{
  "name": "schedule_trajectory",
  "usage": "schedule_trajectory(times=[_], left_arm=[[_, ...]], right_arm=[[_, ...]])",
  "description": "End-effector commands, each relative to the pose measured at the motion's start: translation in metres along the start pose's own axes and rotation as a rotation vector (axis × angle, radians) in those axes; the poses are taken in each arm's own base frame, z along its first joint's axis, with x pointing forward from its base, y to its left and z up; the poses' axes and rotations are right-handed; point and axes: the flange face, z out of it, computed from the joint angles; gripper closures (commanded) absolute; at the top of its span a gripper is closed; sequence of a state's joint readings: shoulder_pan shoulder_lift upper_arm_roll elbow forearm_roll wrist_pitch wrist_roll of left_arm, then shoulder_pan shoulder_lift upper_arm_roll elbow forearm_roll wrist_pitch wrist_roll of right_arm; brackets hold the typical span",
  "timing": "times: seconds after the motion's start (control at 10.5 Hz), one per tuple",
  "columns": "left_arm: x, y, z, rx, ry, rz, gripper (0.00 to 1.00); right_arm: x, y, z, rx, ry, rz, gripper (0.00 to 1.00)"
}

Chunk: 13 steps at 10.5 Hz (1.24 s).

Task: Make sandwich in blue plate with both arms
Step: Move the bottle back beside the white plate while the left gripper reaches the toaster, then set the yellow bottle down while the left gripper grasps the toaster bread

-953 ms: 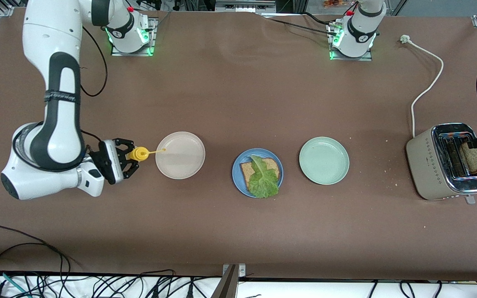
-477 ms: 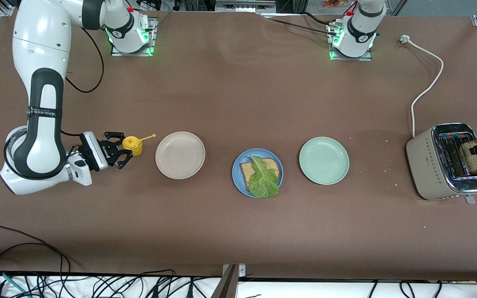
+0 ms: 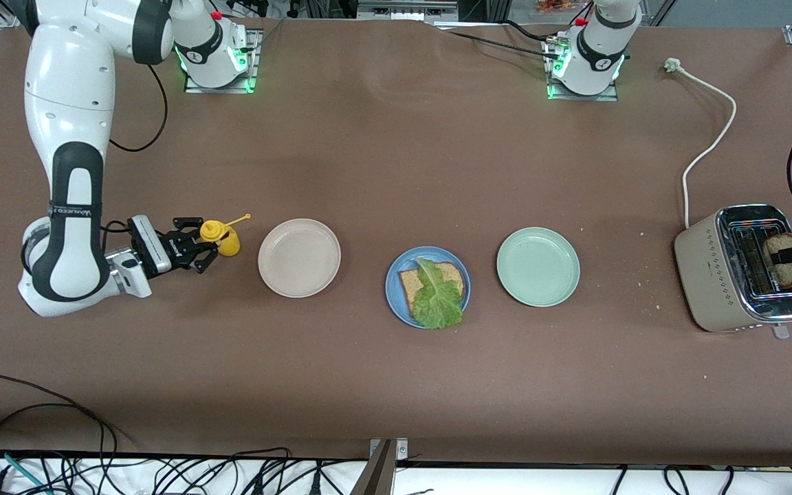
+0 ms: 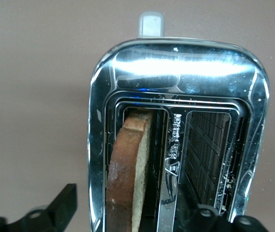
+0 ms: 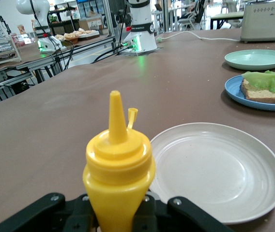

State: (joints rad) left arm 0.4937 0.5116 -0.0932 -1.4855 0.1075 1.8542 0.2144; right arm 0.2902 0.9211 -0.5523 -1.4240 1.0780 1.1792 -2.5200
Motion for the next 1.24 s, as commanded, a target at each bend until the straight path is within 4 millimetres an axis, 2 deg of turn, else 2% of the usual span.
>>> schedule_trajectory(times=[0.0,0.19,0.29,0.38,0.48,0.57,0.67,0.76,1.05,1.14], left_arm=[[0.003,-0.002,-0.009,0.029,0.011,0.058,0.38],[0.002,-0.003,-0.013,0.034,0.014,0.061,0.68],[0.002,-0.003,-0.013,0.034,0.014,0.069,0.84],[0.001,-0.003,-0.014,0.035,0.016,0.077,0.96],[0.001,-0.003,-0.015,0.037,0.017,0.078,1.00],[0.001,-0.002,-0.018,0.036,0.020,0.084,1.00],[-0.003,-0.004,-0.031,0.045,0.035,0.085,1.00],[-0.006,-0.005,-0.054,0.056,0.055,0.087,1.00],[-0.019,0.000,-0.103,0.044,0.013,0.086,1.00],[-0.024,0.002,-0.119,0.038,-0.002,0.085,1.00]], right_arm=[[-0.013,0.001,0.009,-0.015,0.053,-0.027,1.00],[-0.016,0.003,0.011,-0.023,0.060,-0.031,1.00],[-0.019,0.003,0.012,-0.029,0.061,-0.025,0.92],[-0.026,0.003,0.015,-0.030,0.067,-0.018,0.81],[-0.029,0.002,0.017,-0.029,0.068,-0.012,0.63],[-0.031,0.000,0.014,-0.035,0.068,-0.001,0.37],[-0.031,0.000,0.014,-0.035,0.068,0.003,0.09],[-0.030,0.000,0.012,-0.036,0.068,0.003,0.00],[-0.035,-0.007,-0.003,-0.056,0.048,0.013,0.00],[-0.037,-0.015,-0.019,-0.080,0.022,0.025,0.00]])
